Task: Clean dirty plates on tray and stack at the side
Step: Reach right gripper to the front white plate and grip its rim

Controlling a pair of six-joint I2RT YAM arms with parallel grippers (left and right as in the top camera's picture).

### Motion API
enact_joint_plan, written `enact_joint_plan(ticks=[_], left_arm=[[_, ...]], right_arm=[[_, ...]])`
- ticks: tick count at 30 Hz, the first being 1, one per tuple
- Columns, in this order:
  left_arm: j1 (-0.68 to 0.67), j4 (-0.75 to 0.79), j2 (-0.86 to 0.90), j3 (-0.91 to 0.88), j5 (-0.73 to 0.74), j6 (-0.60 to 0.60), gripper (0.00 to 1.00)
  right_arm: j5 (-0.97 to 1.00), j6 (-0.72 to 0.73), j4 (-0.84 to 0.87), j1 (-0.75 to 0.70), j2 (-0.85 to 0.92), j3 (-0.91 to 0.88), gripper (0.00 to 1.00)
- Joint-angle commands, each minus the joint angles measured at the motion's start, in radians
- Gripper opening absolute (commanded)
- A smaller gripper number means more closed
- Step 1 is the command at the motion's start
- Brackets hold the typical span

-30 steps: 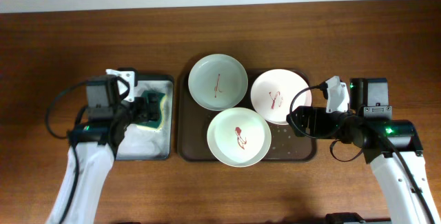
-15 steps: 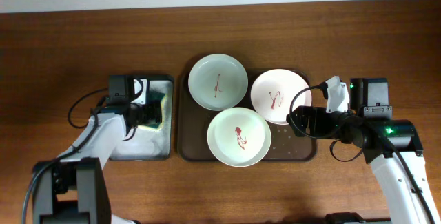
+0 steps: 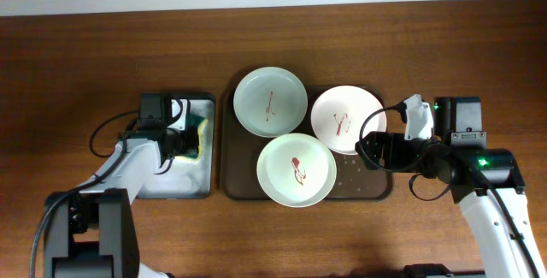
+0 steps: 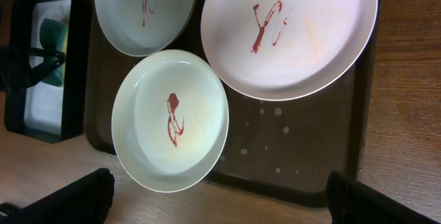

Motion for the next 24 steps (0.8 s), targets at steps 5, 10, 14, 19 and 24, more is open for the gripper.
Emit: enact_joint_plan(ticks=[5,10,14,19,24], left_arm=[[-0.004,-0.048,0.035,0.001,-0.007,0.003,0.0],[-0.004,-0.077,0.019,0.01,-0.004,-0.026,0.0],[-0.004,-0.129,-0.057,0.038,-0.003,-0.027,0.0],[-0.004,-0.19,-0.142,0.04,-0.003,-0.027,0.0],[-0.004,-0.232,-0.164,0.04,0.001,-0.057,0.0]], right_arm=[[-0.01,0.0,-0.023,0.01,0.022,0.021,0.99],[-0.009,-0.016,-0.049,0.082,0.094,0.021,0.95],[0.0,-0.014,-0.031,0.153,0.188,0.021,0.75],[0.002,-0.014,-0.018,0.187,0.325,0.021,0.62],[0.002,-0.014,0.011,0.22,0.457,0.021,0.57]])
